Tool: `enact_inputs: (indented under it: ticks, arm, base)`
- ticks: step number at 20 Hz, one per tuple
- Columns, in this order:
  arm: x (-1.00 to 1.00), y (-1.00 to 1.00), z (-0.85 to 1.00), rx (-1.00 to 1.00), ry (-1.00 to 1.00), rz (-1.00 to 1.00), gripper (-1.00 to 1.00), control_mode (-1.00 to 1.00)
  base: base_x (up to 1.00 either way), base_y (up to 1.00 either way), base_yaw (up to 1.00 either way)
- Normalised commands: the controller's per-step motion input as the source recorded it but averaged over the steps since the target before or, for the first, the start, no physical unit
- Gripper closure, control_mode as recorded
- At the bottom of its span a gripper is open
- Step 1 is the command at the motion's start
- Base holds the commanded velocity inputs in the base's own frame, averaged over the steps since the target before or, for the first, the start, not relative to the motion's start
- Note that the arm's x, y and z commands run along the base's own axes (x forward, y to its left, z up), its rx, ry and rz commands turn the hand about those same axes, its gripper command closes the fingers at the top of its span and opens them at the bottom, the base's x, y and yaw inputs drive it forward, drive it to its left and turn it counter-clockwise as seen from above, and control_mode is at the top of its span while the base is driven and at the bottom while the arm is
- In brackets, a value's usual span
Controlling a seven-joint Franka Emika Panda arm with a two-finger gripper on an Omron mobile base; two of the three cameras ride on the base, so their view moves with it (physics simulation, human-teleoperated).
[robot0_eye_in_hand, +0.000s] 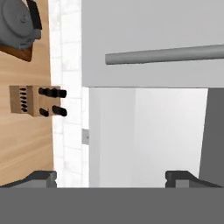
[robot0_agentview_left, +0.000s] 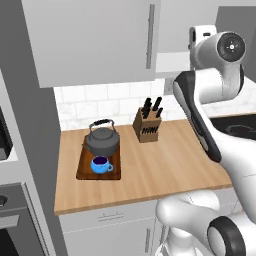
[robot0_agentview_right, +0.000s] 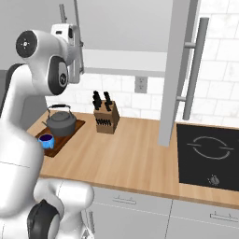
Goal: Pick the kettle from the counter and place it on the tray. Then pick the mug from the cabinet and place it on the tray. Then close the cabinet doors.
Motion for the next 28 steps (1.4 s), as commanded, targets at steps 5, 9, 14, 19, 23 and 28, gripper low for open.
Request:
enact_inputs:
  ticks: [5,9,14,19,23,28]
  arm:
    - [-0.73,-0.10,0.17,-0.02,0.01,0.00,-1.00,-1.00]
    - [-0.64,0.00,0.06,0.00,0.00,0.00,-1.00,-1.00]
    - [-0.49,-0.06,0.00,-0.09,0.00,0.00,-1.00,-1.00]
    - [-0.35,-0.19,-0.03,-0.14,0.00,-0.05,-1.00,-1.00]
    - [-0.23,-0.34,-0.01,-0.07,0.03,-0.14,-1.00,-1.00]
    - [-0.33,-0.43,-0.01,-0.06,0.01,-0.16,-1.00,-1.00]
  base:
    - [0.00,0.00,0.00]
    - [0.00,0.00,0.00]
    - [0.00,0.00,0.00]
    - [0.00,0.00,0.00]
    - [0.00,0.00,0.00]
    - [0.00,0.00,0.00]
